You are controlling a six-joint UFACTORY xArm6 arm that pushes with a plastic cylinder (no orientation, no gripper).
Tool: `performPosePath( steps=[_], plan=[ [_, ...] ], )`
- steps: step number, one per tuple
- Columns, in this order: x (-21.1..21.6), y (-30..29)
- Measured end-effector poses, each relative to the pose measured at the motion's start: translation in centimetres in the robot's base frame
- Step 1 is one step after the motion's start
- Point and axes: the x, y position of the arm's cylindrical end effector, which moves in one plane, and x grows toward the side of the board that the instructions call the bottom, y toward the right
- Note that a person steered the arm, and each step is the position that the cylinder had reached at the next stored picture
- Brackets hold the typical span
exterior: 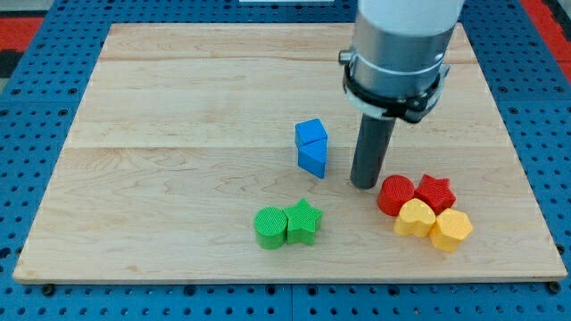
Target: Slide blue triangle closer to green circle
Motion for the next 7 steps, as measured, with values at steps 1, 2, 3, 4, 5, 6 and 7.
performPosePath(
  steps=[1,2,3,4,5,6,7],
  plan=[
    [-4.6,-0.2],
    [-6.0,-1.2],
    [-4.9,-3.4],
    [-3.5,-5.1],
    [-2.9,-6.2],
    [-2.5,-7.2],
    [-2.5,-9.1]
  ],
)
